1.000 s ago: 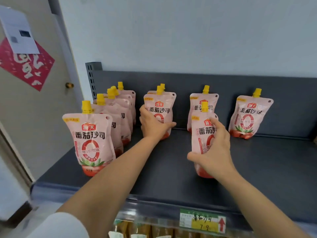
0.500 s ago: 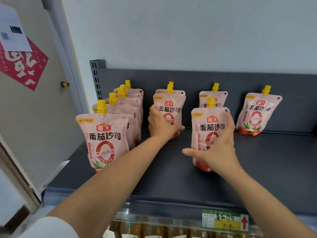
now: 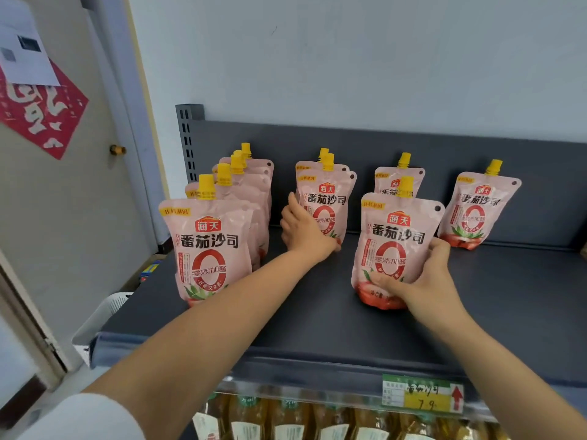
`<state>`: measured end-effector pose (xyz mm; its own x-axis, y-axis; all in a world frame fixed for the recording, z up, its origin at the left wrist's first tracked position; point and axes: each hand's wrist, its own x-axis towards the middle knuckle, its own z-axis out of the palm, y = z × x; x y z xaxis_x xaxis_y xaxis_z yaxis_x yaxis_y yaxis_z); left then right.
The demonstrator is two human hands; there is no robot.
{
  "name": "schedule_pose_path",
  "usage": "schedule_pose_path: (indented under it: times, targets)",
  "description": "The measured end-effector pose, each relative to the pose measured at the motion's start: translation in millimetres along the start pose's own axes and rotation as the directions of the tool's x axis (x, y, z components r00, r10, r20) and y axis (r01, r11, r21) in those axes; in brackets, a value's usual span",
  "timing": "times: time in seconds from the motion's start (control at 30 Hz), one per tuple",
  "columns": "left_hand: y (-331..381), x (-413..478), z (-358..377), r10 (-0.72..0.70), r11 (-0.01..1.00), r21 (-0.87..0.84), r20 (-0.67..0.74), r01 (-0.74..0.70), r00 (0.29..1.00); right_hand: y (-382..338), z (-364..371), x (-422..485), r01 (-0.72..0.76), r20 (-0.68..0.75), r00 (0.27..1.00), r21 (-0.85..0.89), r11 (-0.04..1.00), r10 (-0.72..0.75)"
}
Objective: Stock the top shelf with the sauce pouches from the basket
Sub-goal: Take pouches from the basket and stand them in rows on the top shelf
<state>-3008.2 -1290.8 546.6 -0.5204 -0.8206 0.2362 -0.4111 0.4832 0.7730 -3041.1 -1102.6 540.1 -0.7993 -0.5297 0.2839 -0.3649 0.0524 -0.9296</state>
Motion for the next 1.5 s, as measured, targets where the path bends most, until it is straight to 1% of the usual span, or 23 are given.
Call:
schedule_pose_path:
  times: [0.07,0.1,0.13,0.17,0.2,0.23,0.27,0.3,0.33,0.4,0.5,0.6,0.7,0.87,0.97,1.07,1.13,1.2,1.27,1.3,1.37,1.43,1.5]
  targets:
    - [2.2,-8.0,-3.4,0.012,1.000,0.025,-0.092,-0.010,0.996,0.9,1.7,1.0,0.026,0.025,0.999,-0.003,1.000,-0.026]
    - [1.9,-14.0,-6.9,0.066,0.998,0.010,-0.121,-0.065,0.990,1.1,2.9,3.5,0.027,0.040,0.999,-0.001,1.000,-0.027]
    - [0.1,-19.9,-10.3,0.129,0.991,-0.027,-0.100,-0.132,0.987,1.3,4.4,7.0,0.026,0.053,0.998,0.007,1.000,-0.026]
    - [-2.6,-24.8,-14.4,0.175,0.979,-0.108,-0.018,-0.176,0.984,0.9,6.6,11.5,0.031,0.067,0.997,0.022,0.999,-0.032]
    - [-5.9,-29.7,-19.6,0.189,0.965,-0.205,0.112,-0.164,0.976,0.8,10.1,17.0,0.037,0.080,0.996,0.039,0.999,-0.041]
    - [-8.8,-35.3,-26.4,0.193,0.952,-0.284,0.264,-0.115,0.945,0.6,15.4,22.5,0.044,0.091,0.995,0.057,0.997,-0.049]
    - [-11.5,-38.8,-32.7,0.198,0.947,-0.311,0.382,-0.076,0.903,0.0,22.0,27.8,0.047,0.099,0.994,0.081,0.996,-0.055]
    - [-14.0,-40.6,-37.4,0.206,0.956,-0.282,0.443,-0.083,0.873,-1.6,29.5,33.0,0.047,0.102,0.993,0.113,0.993,-0.058]
    - [-16.9,-41.2,-40.0,0.221,0.964,-0.239,0.464,-0.119,0.858,-3.5,37.9,38.2,0.041,0.102,0.993,0.145,0.989,-0.056]
    - [-21.5,-41.5,-43.6,0.240,0.967,-0.184,0.418,-0.178,0.876,-7.0,53.4,47.2,0.047,0.119,0.991,0.157,0.987,-0.066]
    - [-28.5,-39.1,-46.5,0.237,0.969,-0.140,0.295,-0.204,0.925,-9.8,71.2,55.9,0.135,0.196,0.971,0.031,0.990,-0.138]
    - [-33.5,-33.8,-44.6,0.231,0.973,-0.064,0.231,-0.222,0.945,-6.7,82.3,62.0,0.172,0.234,0.960,-0.047,0.984,-0.156]
    - [-32.5,-28.7,-38.8,0.214,0.976,-0.001,0.232,-0.220,0.949,-5.0,81.0,67.7,0.183,0.214,0.964,-0.100,0.978,-0.159]
    - [-26.9,-28.6,-28.2,0.195,0.980,-0.017,0.249,-0.197,0.949,0.1,69.2,71.1,0.207,0.173,0.969,-0.189,0.960,-0.175]
    - [-26.7,-28.5,-27.8,0.176,0.983,0.002,0.256,-0.183,0.950,1.4,71.4,66.1,0.189,0.155,0.976,-0.238,0.953,-0.155]
    - [-24.1,-33.4,-32.0,0.161,0.980,0.082,0.217,-0.183,0.963,-4.4,68.3,57.0,0.142,0.104,0.988,-0.265,0.954,-0.118]
    - [-19.3,-42.1,-37.1,0.148,0.968,0.169,0.208,-0.184,0.967,-10.0,57.1,45.3,0.127,0.056,0.992,-0.354,0.927,-0.114]
    - [-13.3,-54.8,-45.2,0.146,0.944,0.264,0.197,-0.196,0.969,-16.7,37.5,26.2,0.137,0.005,0.988,-0.470,0.872,-0.153]
    - [-6.0,-69.8,-54.3,0.233,0.901,0.344,0.136,-0.266,0.963,-24.8,12.8,-0.1,0.151,-0.046,0.975,-0.583,0.798,-0.217]
    - [-1.6,-78.1,-57.5,0.307,0.872,0.368,0.105,-0.323,0.946,-28.7,-0.2,-14.6,0.149,-0.077,0.965,-0.629,0.763,-0.251]
    - [11.3,-98.5,-60.6,0.461,0.806,0.375,0.089,-0.459,0.883,-34.7,-27.2,-46.4,0.112,-0.158,0.940,-0.695,0.710,-0.303]
    - [27.7,-121.7,-56.4,0.598,0.737,0.296,0.131,-0.607,0.790,-34.6,-54.8,-79.3,0.044,-0.255,0.909,-0.728,0.684,-0.330]
    - [42.6,-147.3,-43.2,0.711,0.657,0.168,0.186,-0.735,0.678,-28.3,-82.4,-113.8,-0.057,-0.346,0.889,-0.732,0.679,-0.299]
